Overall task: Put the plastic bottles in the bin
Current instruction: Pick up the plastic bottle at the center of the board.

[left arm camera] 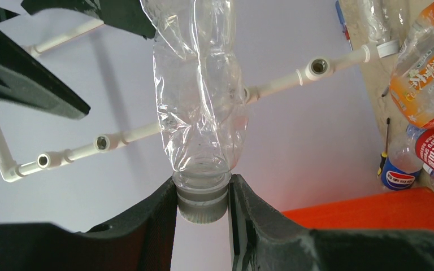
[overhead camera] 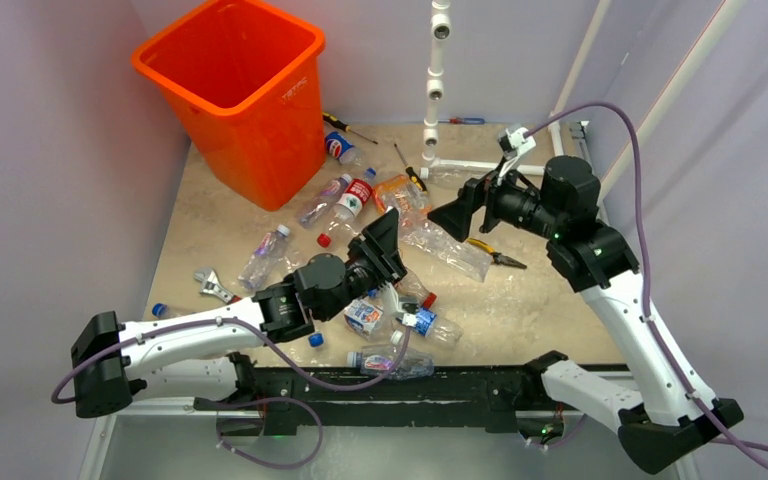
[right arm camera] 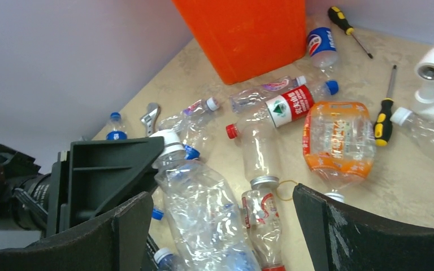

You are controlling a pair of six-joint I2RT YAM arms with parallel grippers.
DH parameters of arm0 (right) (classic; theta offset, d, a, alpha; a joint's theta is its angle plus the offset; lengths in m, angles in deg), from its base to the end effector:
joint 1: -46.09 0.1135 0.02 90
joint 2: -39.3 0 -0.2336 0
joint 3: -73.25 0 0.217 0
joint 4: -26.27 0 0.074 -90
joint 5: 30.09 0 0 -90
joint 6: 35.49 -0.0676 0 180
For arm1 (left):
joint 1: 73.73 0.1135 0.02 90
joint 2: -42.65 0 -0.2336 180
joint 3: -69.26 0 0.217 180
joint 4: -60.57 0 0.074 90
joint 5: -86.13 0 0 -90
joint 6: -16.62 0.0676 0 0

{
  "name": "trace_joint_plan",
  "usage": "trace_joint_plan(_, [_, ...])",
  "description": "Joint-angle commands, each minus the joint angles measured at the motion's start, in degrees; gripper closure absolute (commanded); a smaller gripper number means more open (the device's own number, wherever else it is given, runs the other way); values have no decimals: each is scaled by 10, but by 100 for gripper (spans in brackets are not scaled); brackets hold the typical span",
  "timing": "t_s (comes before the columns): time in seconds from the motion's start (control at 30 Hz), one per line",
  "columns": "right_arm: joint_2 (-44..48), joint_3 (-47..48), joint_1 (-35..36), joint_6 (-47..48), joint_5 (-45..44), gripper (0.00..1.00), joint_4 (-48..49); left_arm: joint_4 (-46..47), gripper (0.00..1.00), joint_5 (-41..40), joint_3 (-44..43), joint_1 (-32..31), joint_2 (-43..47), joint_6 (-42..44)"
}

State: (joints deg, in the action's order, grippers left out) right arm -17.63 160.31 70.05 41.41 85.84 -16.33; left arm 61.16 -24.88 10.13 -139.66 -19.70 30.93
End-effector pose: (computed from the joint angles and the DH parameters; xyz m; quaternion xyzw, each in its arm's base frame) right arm 0.1816 0.1130 0.3891 -0.2117 0.7431 0.3598 0.5229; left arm 0.1303 -0.2323 0.3019 0.6977 0.1860 0.3477 0.5980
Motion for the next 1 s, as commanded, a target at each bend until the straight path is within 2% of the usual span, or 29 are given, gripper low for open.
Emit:
trace_joint_plan(0.0, [-4,-3,22,38,40,1,-7,28,100,8,-36,-5,-5,34])
trace_joint_plan(0.1, [-1,-24,32,46,26,1,-19,25,100,6,-45,-5,0,42])
trace_joint_plan(0.3, [13,-84,40,43,49,1,3,26,100,5,-56,-5,13,55])
trace_joint_plan(0.4, [14,-101,43,40,63,5,16,29,100,7,-59,-5,15,58])
trace_joint_plan(0.57, [15,-111,44,39,73,25,29,29,100,9,-64,-5,17,60])
trace_joint_plan(0.67, [16,-109,44,41,77,43,32,29,100,8,-61,-5,19,51])
trace_joint_plan(0.7, [18,-110,44,41,75,49,34,29,95,8,-62,-5,20,42])
trace_joint_plan(0.73, [23,-110,44,41,74,54,37,28,84,7,-62,-5,19,33])
trace_joint_plan(0.77, [29,-112,44,40,73,58,43,26,62,4,-62,-5,20,22])
trace_joint_plan(0.8, [37,-114,44,38,72,60,51,21,28,2,-63,-5,21,8])
trace_joint_plan(0.83, [46,-115,44,35,68,62,60,17,15,-3,-65,-5,21,-8])
trace_joint_plan(0.9, [73,-121,44,30,56,65,89,22,7,-16,-63,-5,24,-49])
trace_joint_plan(0.97, [101,-133,44,21,26,66,124,37,5,-23,-53,-5,33,-91])
